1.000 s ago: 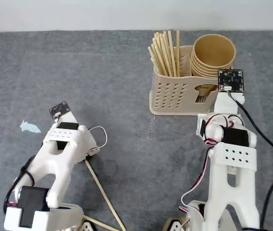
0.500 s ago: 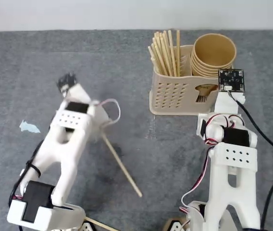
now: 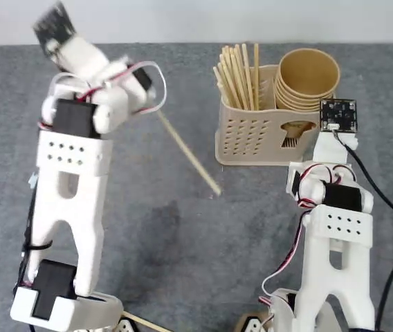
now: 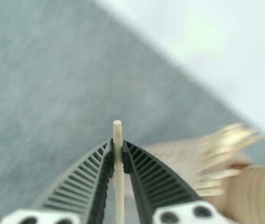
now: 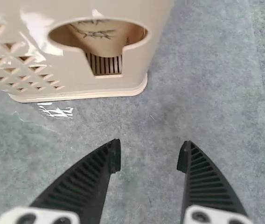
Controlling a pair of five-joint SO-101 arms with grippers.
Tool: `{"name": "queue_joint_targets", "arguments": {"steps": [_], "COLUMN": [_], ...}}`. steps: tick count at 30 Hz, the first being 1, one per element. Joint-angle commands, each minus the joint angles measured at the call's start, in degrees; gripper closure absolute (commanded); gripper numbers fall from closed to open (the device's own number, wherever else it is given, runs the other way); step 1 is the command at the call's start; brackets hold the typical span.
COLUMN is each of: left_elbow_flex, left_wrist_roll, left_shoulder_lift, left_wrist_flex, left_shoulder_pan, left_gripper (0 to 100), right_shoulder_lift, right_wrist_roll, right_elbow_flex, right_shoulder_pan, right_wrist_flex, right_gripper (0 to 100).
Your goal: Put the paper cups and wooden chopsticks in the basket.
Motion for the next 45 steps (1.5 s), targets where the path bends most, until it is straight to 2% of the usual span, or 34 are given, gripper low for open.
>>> {"name": "queue_joint_targets", "arguments": {"steps": [1, 5, 13, 25, 29, 33, 36, 45], "left_elbow_flex": [-10.86, -13.85, -6.37, 15.69, 20.88, 21.32, 21.32, 21.58], "left_wrist_roll": [0.18, -0.44, -9.41, -29.36, -34.90, -35.08, -34.81, -23.65], "left_shoulder_lift": [-0.88, -0.88, -0.88, -0.88, -1.49, -1.58, -3.52, -16.62], "left_wrist_flex": [-2.73, -13.10, -34.29, -64.26, -65.23, -65.05, -62.24, -45.01], "left_shoulder_pan": [0.70, 0.70, 6.42, 13.27, 15.03, 15.03, 15.03, 12.31], "left_gripper": [99, 99, 99, 99, 97, 86, 85, 84], "right_shoulder_lift": [-0.04, -0.04, -0.04, -0.04, -0.04, -0.04, -0.04, -0.04], "right_wrist_roll": [-0.62, -0.62, -0.62, -0.44, -0.26, -0.26, -0.26, -0.35], "right_elbow_flex": [-0.44, -0.44, -0.44, -0.44, -0.44, -0.44, -0.44, -0.44], "right_shoulder_pan": [0.84, 0.84, 0.84, 0.57, 0.57, 0.48, 0.48, 0.40], "right_wrist_flex": [-1.10, -1.10, -1.10, -1.10, -1.01, -0.92, -0.84, -0.66], "right_gripper": [78.6, 78.6, 78.6, 78.6, 78.6, 78.6, 78.6, 78.6]}}
